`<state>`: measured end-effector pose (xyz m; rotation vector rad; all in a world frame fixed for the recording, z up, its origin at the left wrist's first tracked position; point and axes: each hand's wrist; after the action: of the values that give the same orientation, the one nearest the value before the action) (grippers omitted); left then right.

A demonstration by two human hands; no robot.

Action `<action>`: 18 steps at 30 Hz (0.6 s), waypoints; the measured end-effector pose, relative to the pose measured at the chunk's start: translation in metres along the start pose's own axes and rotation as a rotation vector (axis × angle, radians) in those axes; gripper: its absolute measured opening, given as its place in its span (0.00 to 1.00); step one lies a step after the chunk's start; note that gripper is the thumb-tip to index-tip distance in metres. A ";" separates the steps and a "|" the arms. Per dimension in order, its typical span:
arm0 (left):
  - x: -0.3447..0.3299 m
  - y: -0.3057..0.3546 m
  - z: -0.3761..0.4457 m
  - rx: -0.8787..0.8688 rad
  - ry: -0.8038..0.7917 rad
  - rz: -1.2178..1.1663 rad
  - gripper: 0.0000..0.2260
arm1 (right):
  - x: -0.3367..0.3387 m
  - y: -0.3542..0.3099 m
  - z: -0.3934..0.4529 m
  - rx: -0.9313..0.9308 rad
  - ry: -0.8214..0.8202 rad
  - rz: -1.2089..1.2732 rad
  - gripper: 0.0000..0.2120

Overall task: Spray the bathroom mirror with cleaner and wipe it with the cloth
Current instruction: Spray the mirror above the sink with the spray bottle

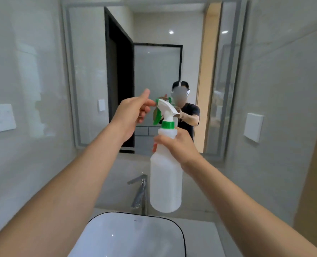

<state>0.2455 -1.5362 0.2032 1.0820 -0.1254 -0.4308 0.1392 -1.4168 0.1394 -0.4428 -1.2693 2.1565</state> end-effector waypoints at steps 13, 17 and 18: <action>0.007 -0.050 0.057 0.455 -0.339 -0.396 0.07 | -0.068 0.011 -0.004 -0.024 0.294 -0.224 0.03; 0.019 -0.053 0.057 0.605 -0.358 -0.480 0.07 | -0.083 0.013 -0.008 -0.024 0.298 -0.226 0.04; 0.021 -0.053 0.057 0.622 -0.360 -0.496 0.07 | -0.086 0.013 -0.009 -0.021 0.292 -0.227 0.04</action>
<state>0.2328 -1.6128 0.1813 1.6442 -0.3268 -1.0815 0.2061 -1.4708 0.1230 -0.5696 -1.1210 1.8157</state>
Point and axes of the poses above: each hand's wrist, its own z-axis towards the middle knuckle, its own x-axis out of the back of the hand, y = z × x, and after that the axes turned 12 degrees about y, right-handed
